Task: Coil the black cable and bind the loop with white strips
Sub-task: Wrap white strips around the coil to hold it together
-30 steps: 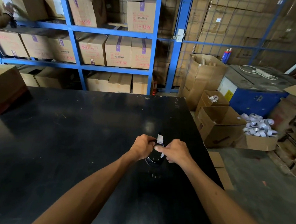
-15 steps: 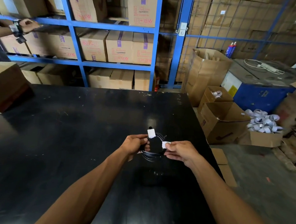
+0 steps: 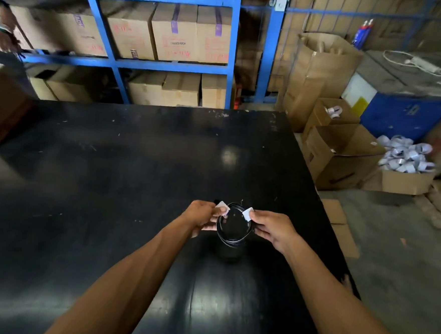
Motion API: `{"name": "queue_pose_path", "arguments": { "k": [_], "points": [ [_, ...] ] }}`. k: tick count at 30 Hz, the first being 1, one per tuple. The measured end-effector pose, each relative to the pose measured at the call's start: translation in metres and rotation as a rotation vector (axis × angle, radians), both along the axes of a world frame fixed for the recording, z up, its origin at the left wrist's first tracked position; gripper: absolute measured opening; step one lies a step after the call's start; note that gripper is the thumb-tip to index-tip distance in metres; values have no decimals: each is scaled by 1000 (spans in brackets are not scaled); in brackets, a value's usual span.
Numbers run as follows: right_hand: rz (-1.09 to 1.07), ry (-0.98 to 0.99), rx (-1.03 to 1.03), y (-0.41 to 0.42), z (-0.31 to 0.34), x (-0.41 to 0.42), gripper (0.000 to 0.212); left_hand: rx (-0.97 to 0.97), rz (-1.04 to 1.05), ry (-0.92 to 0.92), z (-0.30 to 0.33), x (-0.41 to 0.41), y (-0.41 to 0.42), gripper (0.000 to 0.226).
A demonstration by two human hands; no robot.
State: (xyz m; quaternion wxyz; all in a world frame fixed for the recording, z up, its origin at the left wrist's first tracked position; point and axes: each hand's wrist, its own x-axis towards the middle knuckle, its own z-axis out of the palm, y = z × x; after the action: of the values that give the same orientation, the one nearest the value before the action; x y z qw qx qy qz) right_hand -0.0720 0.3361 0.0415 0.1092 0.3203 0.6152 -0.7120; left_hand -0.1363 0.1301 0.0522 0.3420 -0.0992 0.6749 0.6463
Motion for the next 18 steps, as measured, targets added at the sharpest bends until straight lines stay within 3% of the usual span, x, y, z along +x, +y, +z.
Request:
{"name": "queue_pose_path", "arguments": {
  "k": [5,8,13,18],
  "points": [
    [17,-76,15,-2,-27,-12,17,-36,82,-108,-31,-7,3,2],
    [34,-101,112,-6,-44,-23,21,-90,122,-134,-52,-13,5,9],
    [34,-138,277,-9,-83,-37,7,-241,122,-153,-90,-23,9,16],
    [94,-161,402,-12,-110,-42,9,-441,164,-95,-115,-29,13,12]
  ]
}}
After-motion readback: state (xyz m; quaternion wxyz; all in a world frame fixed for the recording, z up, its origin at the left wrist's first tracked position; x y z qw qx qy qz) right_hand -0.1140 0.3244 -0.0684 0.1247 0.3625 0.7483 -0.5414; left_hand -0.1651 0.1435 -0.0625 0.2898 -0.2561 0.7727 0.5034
